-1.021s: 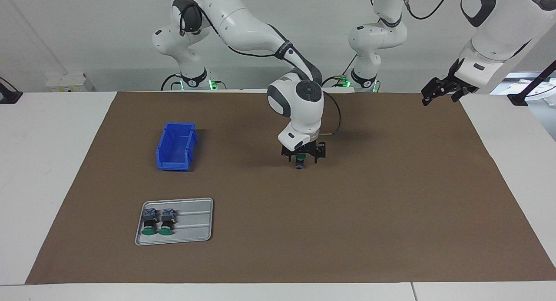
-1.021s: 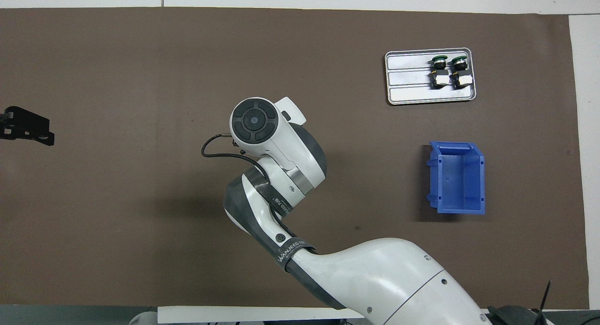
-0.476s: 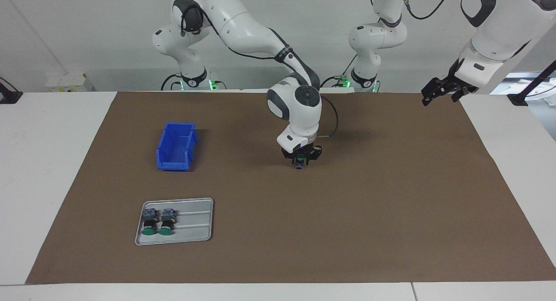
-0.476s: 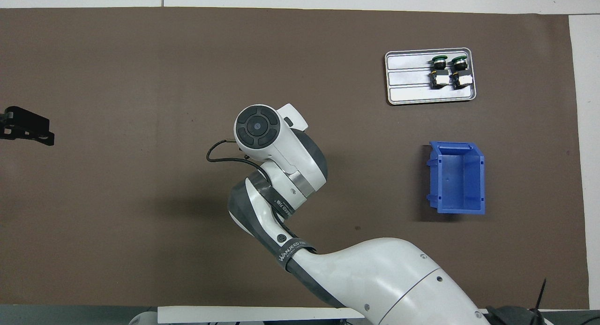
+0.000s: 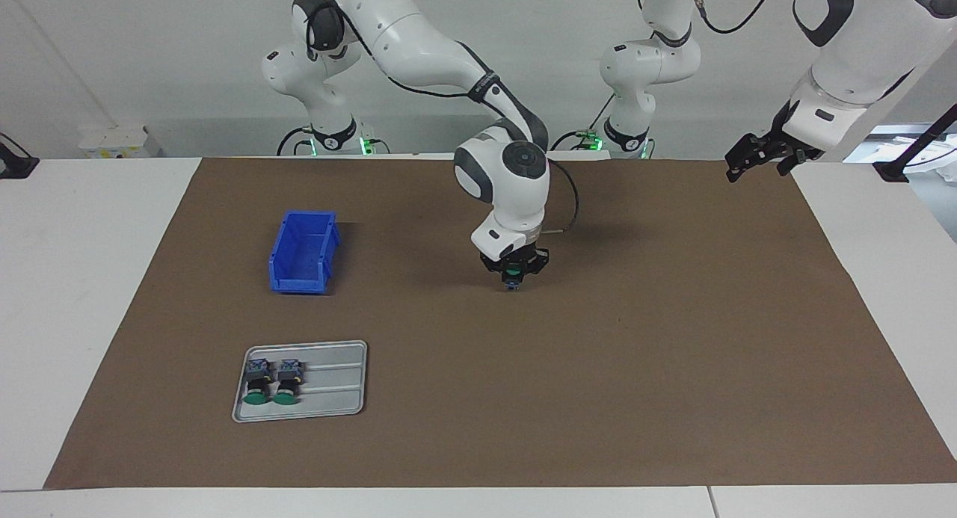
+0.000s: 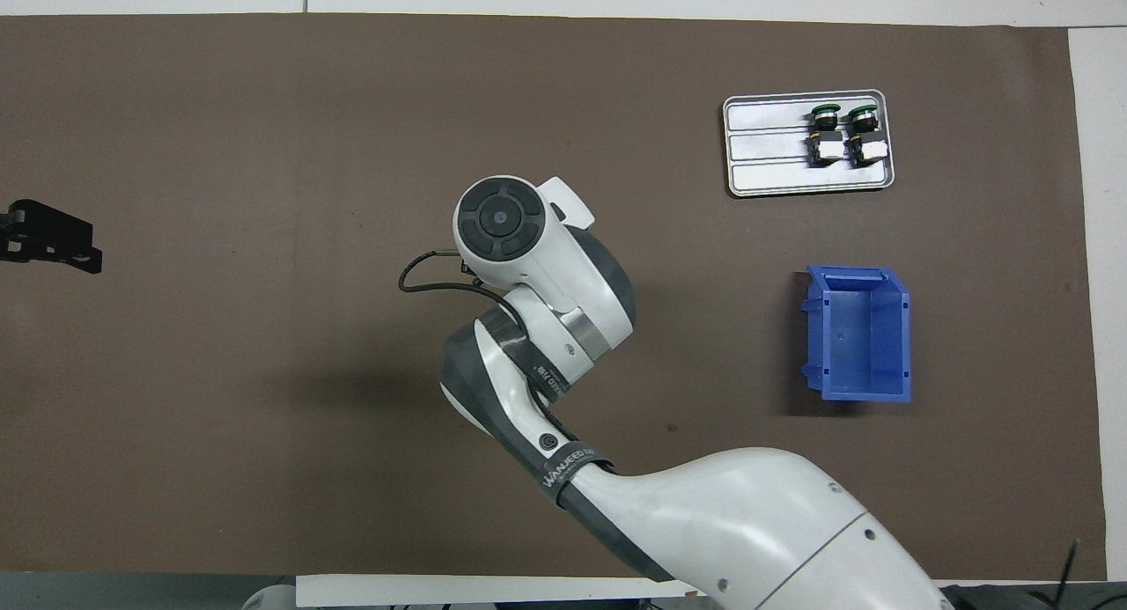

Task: Place and press button with both arms
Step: 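Carry the green button with the right gripper to the blue bin, then lower the green button into the blue bin with the right gripper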

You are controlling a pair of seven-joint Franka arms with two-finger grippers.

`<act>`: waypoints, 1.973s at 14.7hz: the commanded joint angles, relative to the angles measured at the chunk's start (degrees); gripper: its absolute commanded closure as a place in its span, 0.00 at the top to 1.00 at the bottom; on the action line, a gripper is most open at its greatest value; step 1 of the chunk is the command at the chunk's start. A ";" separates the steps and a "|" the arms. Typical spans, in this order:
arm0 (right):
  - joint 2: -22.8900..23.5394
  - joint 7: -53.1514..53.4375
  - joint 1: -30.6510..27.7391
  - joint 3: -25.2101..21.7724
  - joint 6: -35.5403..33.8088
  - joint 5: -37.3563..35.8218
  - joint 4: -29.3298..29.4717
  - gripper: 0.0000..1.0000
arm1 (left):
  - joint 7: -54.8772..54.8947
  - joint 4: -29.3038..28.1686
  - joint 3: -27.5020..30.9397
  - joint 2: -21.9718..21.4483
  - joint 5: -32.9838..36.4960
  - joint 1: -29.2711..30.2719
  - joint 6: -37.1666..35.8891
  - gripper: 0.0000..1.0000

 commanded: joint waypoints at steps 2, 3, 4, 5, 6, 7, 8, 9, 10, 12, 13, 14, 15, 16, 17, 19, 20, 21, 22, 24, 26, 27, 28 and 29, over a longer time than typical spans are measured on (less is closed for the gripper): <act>-15.57 -14.91 -11.18 0.99 -3.34 -0.03 -13.64 0.02 | 0.58 -0.01 0.01 -0.79 0.91 0.21 -1.09 0.99; -20.06 -19.04 -13.91 1.00 -3.07 0.23 -18.65 0.02 | 0.50 -0.10 0.01 -0.71 0.91 0.21 -1.09 0.99; -23.93 -22.65 -16.46 0.91 -3.24 0.23 -22.70 0.02 | 0.58 -0.10 0.01 -0.79 0.91 0.21 -1.09 0.99; -27.02 -26.25 -18.92 0.91 -3.25 0.23 -25.96 0.02 | 0.58 -0.10 0.01 -0.79 0.91 0.21 -1.09 0.99; -30.35 -31.51 -22.95 0.91 -3.25 0.23 -29.47 0.02 | 0.58 -0.10 0.01 -0.79 0.91 0.21 -1.09 0.99; -32.30 -36.00 -26.29 0.91 -3.42 0.23 -31.42 0.02 | 0.58 -0.10 0.01 -0.79 0.91 0.21 -1.01 0.99; -33.45 -38.48 -28.50 0.91 -3.59 0.32 -32.75 0.02 | 0.58 -0.10 0.01 -0.79 0.91 0.21 -1.09 0.99; -34.16 -39.90 -30.96 0.91 -2.73 0.32 -34.94 0.02 | 0.58 -0.10 0.01 -0.79 0.91 0.21 -1.09 0.99; -35.21 -40.08 -32.20 0.91 -0.11 0.32 -37.57 0.02 | 0.58 -0.10 0.01 -0.79 0.91 0.21 -1.09 0.99; -35.57 -40.53 -32.83 0.82 2.02 0.32 -39.44 0.02 | 0.58 -0.10 0.01 -0.79 0.91 0.21 -1.09 0.99; -35.22 -40.70 -33.18 0.82 2.38 0.23 -39.88 0.02 | 0.58 -0.10 0.01 -0.79 0.91 0.21 -1.09 0.99; -34.87 -40.96 -33.97 0.82 4.21 0.23 -40.93 0.02 | 0.58 -0.10 0.01 -0.79 0.91 0.21 -1.09 0.99; -34.70 -41.84 -34.32 0.82 6.40 0.23 -42.50 0.02 | 0.58 -0.10 0.01 -0.79 0.91 0.21 -1.09 0.99; -34.35 -42.80 -34.32 0.82 7.99 0.15 -43.47 0.02 | 0.58 -0.10 0.01 -0.79 0.91 0.21 -1.09 0.99; -33.99 -44.46 -34.41 0.82 8.35 -0.03 -44.01 0.02 | 0.58 -0.10 0.01 -0.79 0.91 0.21 -1.09 0.99; -33.12 -45.97 -35.46 0.82 8.44 -0.03 -44.10 0.02 | 0.58 -0.10 0.01 -0.79 0.91 0.21 -1.09 0.99; -32.85 -46.06 -35.47 0.82 8.88 -0.03 -44.10 0.02 | 0.50 -0.10 0.01 -0.79 0.91 0.21 -1.09 0.99; -31.72 -46.32 -35.55 0.82 10.28 -0.03 -44.54 0.02 | 0.58 -0.10 0.01 -0.71 0.91 0.21 -1.09 0.99; -31.36 -47.37 -35.56 0.82 11.16 -0.12 -44.97 0.02 | 0.58 -0.10 0.01 -0.79 0.91 0.21 -1.09 0.99; -31.27 -48.17 -35.56 0.82 13.10 -0.12 -46.20 0.02 | 0.58 -0.10 0.01 -0.79 0.91 0.21 -1.09 0.99; -30.48 -48.35 -35.64 0.82 13.37 -0.12 -46.56 0.02 | 0.50 -0.01 -0.43 -0.79 0.91 -0.58 -1.18 0.99; -30.21 -48.35 -35.73 0.82 13.37 -0.12 -46.56 0.02 | 0.58 -0.10 -0.61 -0.97 0.91 -0.58 -1.79 0.99; -30.21 -48.43 -35.64 0.82 13.28 -0.12 -46.56 0.02 | 1.02 -0.10 -0.61 -1.14 0.91 -0.58 -1.10 0.99; -30.21 -48.44 -35.64 0.82 13.37 -0.12 -46.65 0.02 | 1.28 -0.10 -0.61 -1.15 0.91 -0.49 -1.18 0.99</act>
